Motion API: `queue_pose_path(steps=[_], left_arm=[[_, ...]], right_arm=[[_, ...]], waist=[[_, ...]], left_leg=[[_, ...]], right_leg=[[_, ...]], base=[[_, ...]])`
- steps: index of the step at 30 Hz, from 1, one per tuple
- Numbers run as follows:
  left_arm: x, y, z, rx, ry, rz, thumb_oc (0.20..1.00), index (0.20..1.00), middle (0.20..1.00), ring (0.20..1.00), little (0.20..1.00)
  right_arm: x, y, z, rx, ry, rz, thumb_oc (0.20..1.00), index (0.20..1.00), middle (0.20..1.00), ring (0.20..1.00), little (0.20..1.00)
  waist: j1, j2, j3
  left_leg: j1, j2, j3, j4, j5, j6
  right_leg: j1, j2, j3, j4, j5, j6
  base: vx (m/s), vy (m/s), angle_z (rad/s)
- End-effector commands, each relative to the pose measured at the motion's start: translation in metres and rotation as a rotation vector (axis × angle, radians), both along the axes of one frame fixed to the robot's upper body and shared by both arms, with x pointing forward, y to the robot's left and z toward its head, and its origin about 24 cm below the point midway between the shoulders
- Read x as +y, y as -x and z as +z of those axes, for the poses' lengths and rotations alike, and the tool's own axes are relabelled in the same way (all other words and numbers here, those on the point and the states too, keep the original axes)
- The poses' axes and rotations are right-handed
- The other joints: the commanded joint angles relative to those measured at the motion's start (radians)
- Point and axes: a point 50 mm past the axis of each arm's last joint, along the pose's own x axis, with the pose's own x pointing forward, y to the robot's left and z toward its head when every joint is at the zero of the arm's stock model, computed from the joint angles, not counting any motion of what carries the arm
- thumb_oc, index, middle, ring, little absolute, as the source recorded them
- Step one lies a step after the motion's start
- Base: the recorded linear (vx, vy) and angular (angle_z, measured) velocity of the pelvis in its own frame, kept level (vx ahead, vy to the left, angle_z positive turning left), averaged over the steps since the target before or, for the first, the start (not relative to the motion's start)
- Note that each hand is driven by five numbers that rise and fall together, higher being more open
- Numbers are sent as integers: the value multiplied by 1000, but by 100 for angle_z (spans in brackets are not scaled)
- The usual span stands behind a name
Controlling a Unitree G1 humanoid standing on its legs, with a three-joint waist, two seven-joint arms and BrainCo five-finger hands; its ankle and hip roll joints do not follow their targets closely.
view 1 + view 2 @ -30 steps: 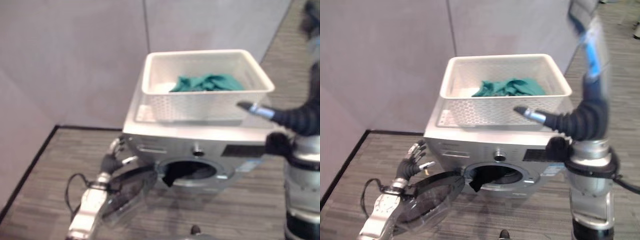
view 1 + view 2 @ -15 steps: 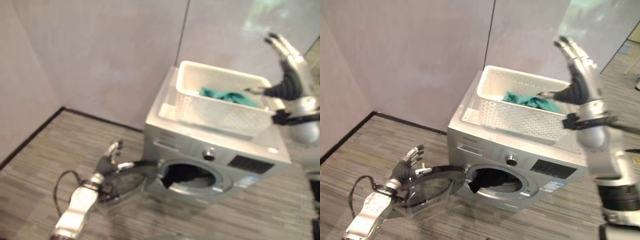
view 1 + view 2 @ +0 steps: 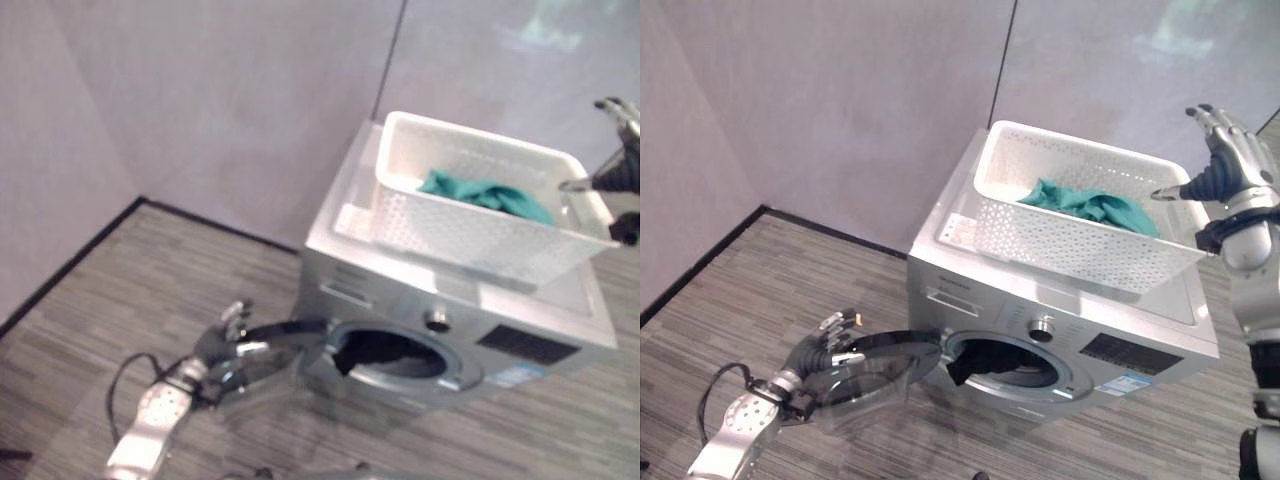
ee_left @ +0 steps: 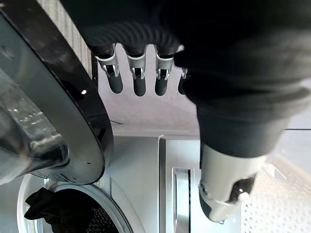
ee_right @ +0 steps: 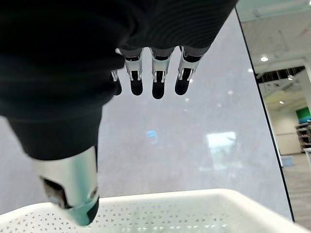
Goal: Grab the laundry basket,head to the washer,open it,put in the laundry and shut it.
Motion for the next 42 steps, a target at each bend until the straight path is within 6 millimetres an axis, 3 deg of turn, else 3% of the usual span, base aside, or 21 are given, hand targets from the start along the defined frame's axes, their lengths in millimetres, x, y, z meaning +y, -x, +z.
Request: queue_pose_path(steps=[1,7,9,18,23,25,27,28,32,34,36,42], left_arm=[[-14,-17,16,-84,47,-76,1000,1000,1000,1000,1000],[-14,-14,12,-61,60,-82,1000,1000,1000,1000,1000],[-9,-12,11,-46,59,-75,1000,1000,1000,1000,1000],[-2,-9,9,-25,52,-67,1000,1000,1000,1000,1000],[4,-8,8,-15,18,-61,1000,1000,1000,1000,1000],[5,-7,6,-16,12,-49,1000,1000,1000,1000,1000],[4,-8,6,-31,21,-42,1000,1000,1000,1000,1000],[3,-9,6,-32,24,-44,1000,1000,1000,1000,1000],[-3,-11,6,-45,37,-51,1000,1000,1000,1000,1000],[-5,-15,5,-46,36,-56,1000,1000,1000,1000,1000],[-11,-14,3,-39,55,-69,1000,1000,1000,1000,1000],[-29,-12,-1,-24,108,-124,1000,1000,1000,1000,1000]], right_arm=[[-7,-1,47,-103,-57,29,1000,1000,1000,1000,1000],[-11,-20,65,-41,-142,35,1000,1000,1000,1000,1000],[-9,-37,84,0,-167,10,1000,1000,1000,1000,1000],[-18,-51,92,156,-169,-130,1000,1000,1000,1000,1000],[-39,-37,97,213,-129,-250,1000,1000,1000,1000,1000],[-50,-28,101,228,-113,-291,1000,1000,1000,1000,1000],[-74,-5,104,255,-98,-383,1000,1000,1000,1000,1000],[-74,-5,106,255,-96,-384,1000,1000,1000,1000,1000],[-98,24,107,291,-85,-465,1000,1000,1000,1000,1000],[-104,33,107,296,-87,-473,1000,1000,1000,1000,1000],[-105,34,102,331,-70,-466,1000,1000,1000,1000,1000],[-100,31,96,394,-52,-424,1000,1000,1000,1000,1000]], waist=[[56,5,-48],[66,-15,-45],[71,-28,-43],[71,-34,-43],[47,-2,-4],[33,17,10],[16,37,29],[16,41,29],[-22,45,43],[-31,32,37],[-38,18,18],[-52,7,-24]], left_leg=[[-13,-41,6,30,-13,58],[-13,-37,11,26,-11,52],[-14,-33,18,25,-7,47],[-28,-40,5,46,-15,49],[-48,-51,-51,99,-32,75],[-42,-48,-67,110,-37,78],[-31,-38,-98,106,-41,69],[-30,-36,-100,105,-42,68],[-5,-42,-140,100,-67,53],[2,-51,-138,105,-86,50],[7,-54,-129,106,-86,47],[46,-11,-115,69,-83,36]], right_leg=[[60,26,-21,137,-132,41],[65,31,-25,127,-122,42],[65,36,-25,122,-113,42],[62,35,-14,124,-96,52],[-49,8,28,376,-58,65],[-93,13,57,410,-70,57],[-150,20,110,331,-116,42],[-147,21,108,328,-117,42],[-204,-19,206,195,-5,77],[-174,-32,205,147,8,83],[-155,-37,199,131,35,88],[-99,-4,183,82,21,81]], base=[[0,0,0],[11,-10,3],[6,-1,-4],[5,4,-1],[0,70,22],[56,47,51],[71,-36,28],[73,-61,19],[83,-74,42],[52,-74,52],[48,-77,56],[66,-51,-9]])
